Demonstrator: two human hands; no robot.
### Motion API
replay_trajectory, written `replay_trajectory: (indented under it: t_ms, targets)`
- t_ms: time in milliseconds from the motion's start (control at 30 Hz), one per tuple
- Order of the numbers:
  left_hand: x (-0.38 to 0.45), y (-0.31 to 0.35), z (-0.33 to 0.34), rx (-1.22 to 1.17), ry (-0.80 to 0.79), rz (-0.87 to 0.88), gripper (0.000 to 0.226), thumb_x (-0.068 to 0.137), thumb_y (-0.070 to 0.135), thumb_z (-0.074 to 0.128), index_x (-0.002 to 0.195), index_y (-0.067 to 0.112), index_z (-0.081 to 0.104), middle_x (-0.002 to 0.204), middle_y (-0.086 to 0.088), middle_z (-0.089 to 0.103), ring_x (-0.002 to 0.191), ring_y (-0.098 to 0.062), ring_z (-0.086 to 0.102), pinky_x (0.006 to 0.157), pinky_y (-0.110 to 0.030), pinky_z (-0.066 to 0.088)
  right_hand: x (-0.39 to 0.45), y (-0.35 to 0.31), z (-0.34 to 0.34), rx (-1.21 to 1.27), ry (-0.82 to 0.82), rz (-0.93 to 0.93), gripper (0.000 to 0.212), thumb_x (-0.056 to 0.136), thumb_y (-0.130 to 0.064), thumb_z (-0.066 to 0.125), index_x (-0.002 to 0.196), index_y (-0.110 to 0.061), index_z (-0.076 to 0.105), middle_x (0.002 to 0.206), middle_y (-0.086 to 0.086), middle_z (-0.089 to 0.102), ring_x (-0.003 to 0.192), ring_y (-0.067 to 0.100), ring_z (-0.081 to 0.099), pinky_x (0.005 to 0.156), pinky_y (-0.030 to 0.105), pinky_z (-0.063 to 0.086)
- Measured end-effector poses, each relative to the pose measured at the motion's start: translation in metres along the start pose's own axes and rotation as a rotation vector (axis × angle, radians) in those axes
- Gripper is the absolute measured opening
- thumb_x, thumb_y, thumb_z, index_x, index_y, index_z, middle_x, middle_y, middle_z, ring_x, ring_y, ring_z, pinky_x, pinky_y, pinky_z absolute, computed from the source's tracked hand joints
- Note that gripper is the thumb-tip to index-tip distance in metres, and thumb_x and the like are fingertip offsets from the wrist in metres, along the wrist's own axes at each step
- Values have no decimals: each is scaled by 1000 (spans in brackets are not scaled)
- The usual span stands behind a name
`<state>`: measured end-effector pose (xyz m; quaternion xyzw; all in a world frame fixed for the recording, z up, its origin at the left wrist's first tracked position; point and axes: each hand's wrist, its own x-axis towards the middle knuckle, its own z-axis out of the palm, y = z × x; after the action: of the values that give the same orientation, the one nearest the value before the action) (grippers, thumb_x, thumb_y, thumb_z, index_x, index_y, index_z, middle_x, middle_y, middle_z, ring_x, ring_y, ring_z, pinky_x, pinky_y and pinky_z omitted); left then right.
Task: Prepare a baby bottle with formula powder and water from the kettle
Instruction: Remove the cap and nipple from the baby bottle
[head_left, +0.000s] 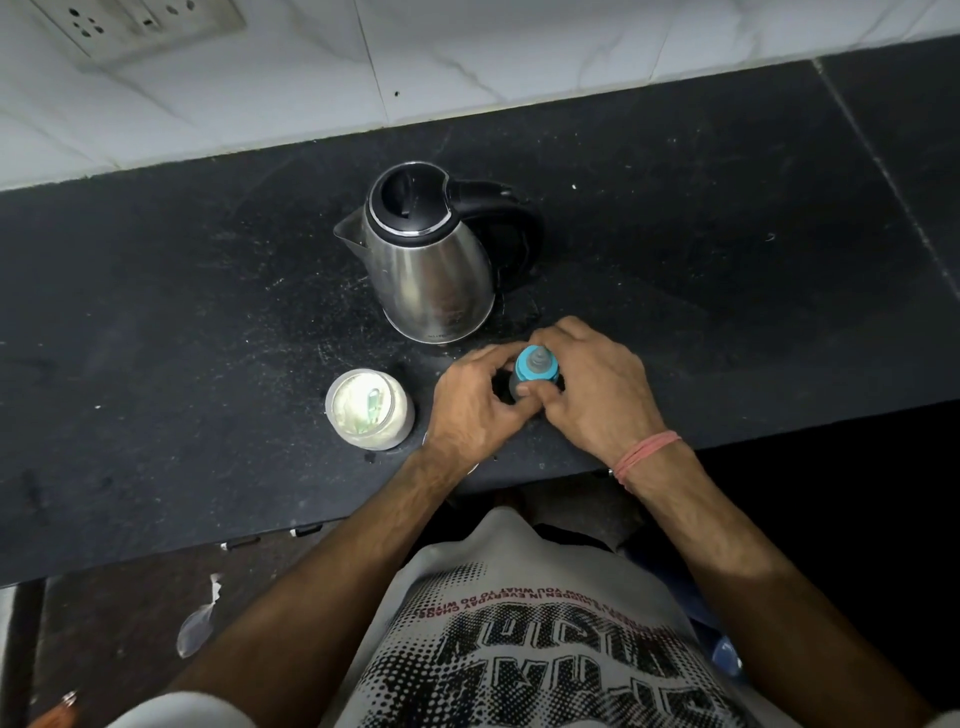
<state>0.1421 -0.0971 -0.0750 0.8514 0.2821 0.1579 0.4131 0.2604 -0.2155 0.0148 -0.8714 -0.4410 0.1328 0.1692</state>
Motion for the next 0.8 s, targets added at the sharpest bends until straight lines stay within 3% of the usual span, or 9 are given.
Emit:
replay_trajectory:
  t_ms: [167, 333, 467, 567, 633, 700, 800]
  targets:
    - [0, -4, 3, 60, -16, 74, 59, 90, 50, 72, 147, 32, 75, 135, 13, 81, 116, -14, 73, 100, -35, 58, -5, 2, 3, -1, 3, -43, 52, 98, -39, 79, 144, -21, 65, 138, -7, 61, 121, 20, 67, 101, 37, 55]
    - [-1, -6, 5, 54, -12, 63, 57, 92, 52, 72, 146, 33, 75, 126, 15, 82, 105, -10, 67, 93, -33, 55, -3, 7, 1, -12, -29, -116, 53, 99, -36, 79, 148, -23, 63, 139, -8, 61, 122, 21, 67, 103, 36, 54]
    - [-2, -5, 5, 63, -14, 53, 57, 93, 58, 70, 144, 33, 76, 119, 15, 82, 101, 0, 58, 87, -17, 42, 0, 9, 0, -14, -81, -123, 54, 101, -35, 77, 151, -24, 62, 145, -9, 60, 129, 20, 64, 110, 37, 52]
    - [0, -7, 2, 59, -36, 61, 54, 94, 51, 77, 146, 34, 75, 120, 15, 82, 101, -1, 59, 87, -23, 47, -6, 9, 5, 52, -51, -85, 52, 100, -35, 78, 148, -23, 63, 143, -8, 60, 124, 21, 67, 107, 44, 58]
    - [2, -8, 0, 42, -49, 48, 57, 92, 42, 83, 148, 35, 74, 121, 15, 83, 101, -7, 65, 91, -33, 54, -12, 7, 12, 55, -22, -29, 57, 100, -46, 75, 151, -25, 60, 145, -8, 59, 123, 21, 68, 103, 46, 59]
    - [3, -9, -1, 41, -61, 48, 57, 91, 36, 84, 147, 39, 74, 121, 17, 83, 103, -10, 69, 94, -37, 59, -14, 5, 17, 23, 22, 66, 69, 95, -70, 68, 148, -27, 56, 141, -6, 61, 115, 23, 71, 94, 45, 61]
    - [3, -10, -2, 32, -69, 48, 54, 91, 30, 84, 144, 39, 76, 125, 18, 83, 107, -5, 68, 99, -37, 60, -9, 6, 22, -147, 68, 130, 79, 88, -93, 53, 124, -23, 56, 111, -1, 70, 93, 25, 73, 77, 40, 54]
